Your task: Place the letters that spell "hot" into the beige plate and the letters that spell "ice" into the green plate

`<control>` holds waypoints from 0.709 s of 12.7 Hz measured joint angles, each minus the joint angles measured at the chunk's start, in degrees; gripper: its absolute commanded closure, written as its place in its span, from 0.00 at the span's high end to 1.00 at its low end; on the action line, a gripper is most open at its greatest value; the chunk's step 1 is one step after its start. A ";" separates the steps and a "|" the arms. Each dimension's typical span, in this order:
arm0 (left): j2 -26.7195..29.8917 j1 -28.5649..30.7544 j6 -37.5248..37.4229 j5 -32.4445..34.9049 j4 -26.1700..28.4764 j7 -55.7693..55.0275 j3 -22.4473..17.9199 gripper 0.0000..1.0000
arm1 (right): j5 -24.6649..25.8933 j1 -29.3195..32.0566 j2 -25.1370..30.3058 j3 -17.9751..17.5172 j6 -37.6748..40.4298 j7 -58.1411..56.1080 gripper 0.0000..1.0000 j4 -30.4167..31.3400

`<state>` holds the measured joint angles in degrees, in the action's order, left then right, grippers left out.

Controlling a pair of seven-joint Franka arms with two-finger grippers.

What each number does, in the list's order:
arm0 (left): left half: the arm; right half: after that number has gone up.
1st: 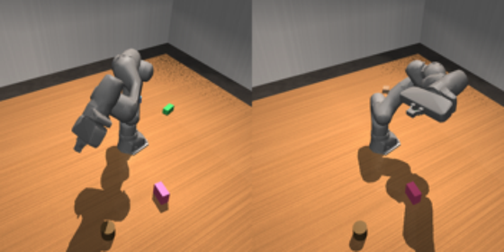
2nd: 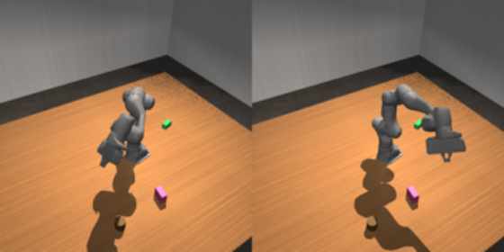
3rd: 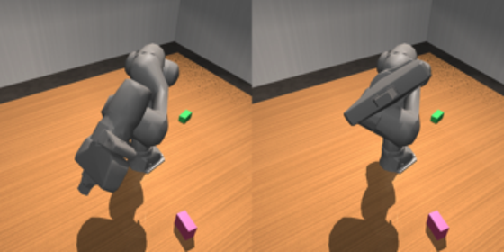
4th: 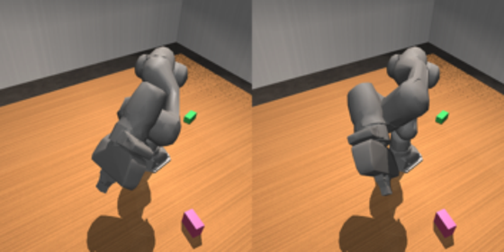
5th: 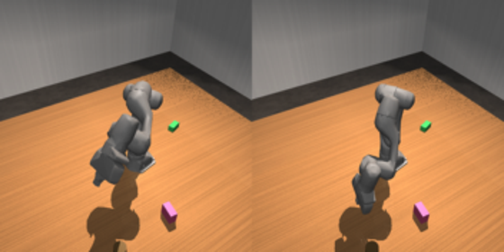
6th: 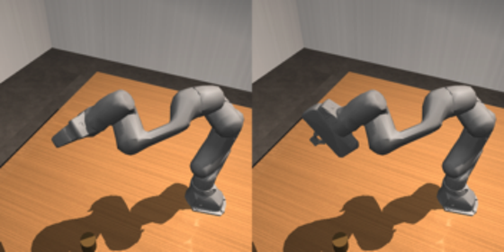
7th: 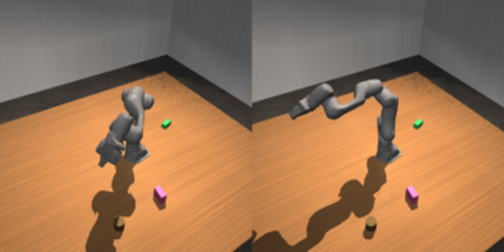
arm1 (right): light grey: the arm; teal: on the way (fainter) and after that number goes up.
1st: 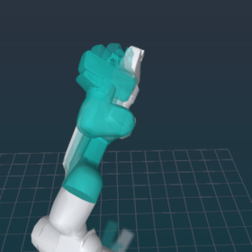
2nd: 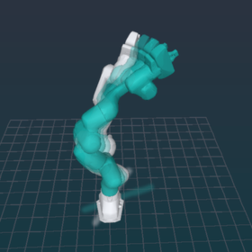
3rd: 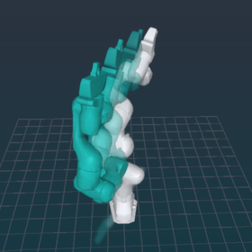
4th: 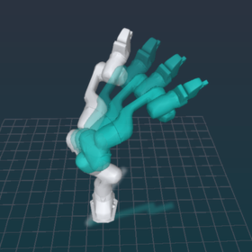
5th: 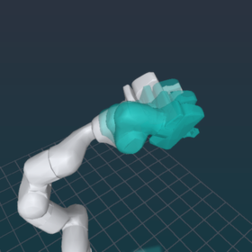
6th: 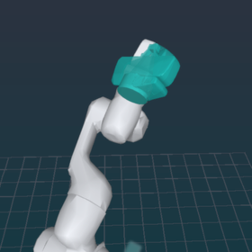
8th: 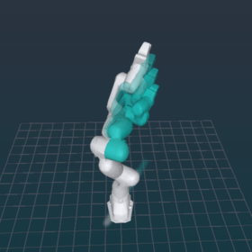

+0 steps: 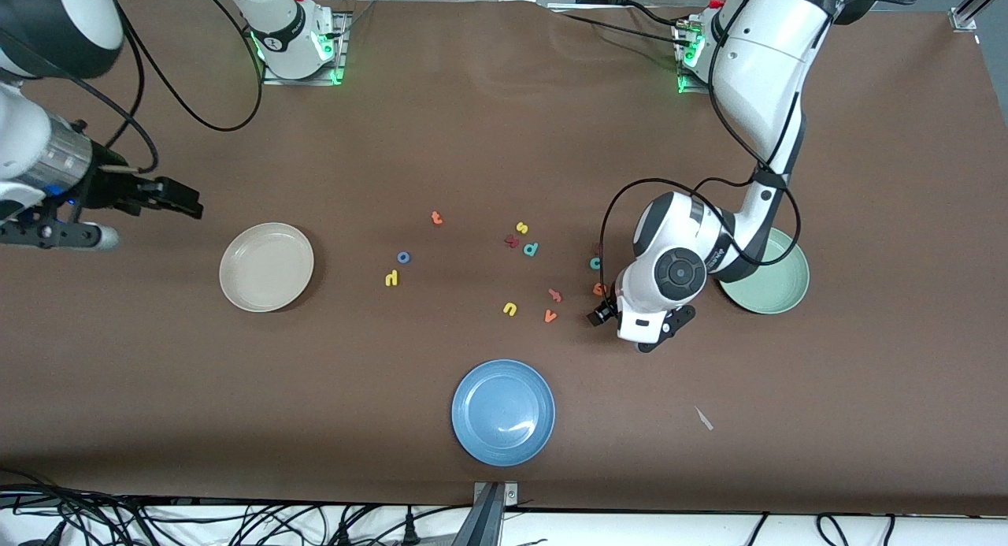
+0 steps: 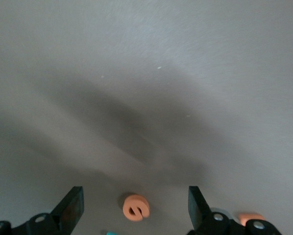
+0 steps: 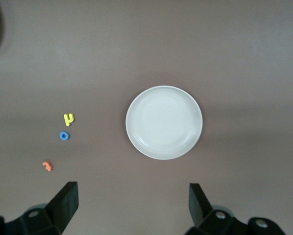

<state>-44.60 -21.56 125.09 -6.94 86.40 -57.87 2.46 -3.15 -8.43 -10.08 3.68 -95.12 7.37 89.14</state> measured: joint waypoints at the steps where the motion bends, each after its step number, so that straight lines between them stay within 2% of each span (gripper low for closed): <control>1: -0.12 -0.15 1.51 0.00 1.31 -0.32 0.00 0.85 | 0.00 -1.03 -1.03 -0.04 -1.46 0.86 1.00 0.01; 4: -0.12 -1.07 4.07 -0.01 3.45 -2.40 0.00 0.78 | 0.22 -4.34 -4.27 -0.14 -6.23 4.46 1.00 0.03; 9: -0.12 -2.49 4.30 -0.01 3.95 -5.41 0.00 0.52 | 0.29 -7.92 -9.43 -0.16 -11.09 8.44 1.00 0.05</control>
<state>-44.71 -24.05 129.39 -6.96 90.35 -63.28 2.46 -2.86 -16.35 -19.51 3.52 -106.21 15.82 89.20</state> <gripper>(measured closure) 0.348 0.000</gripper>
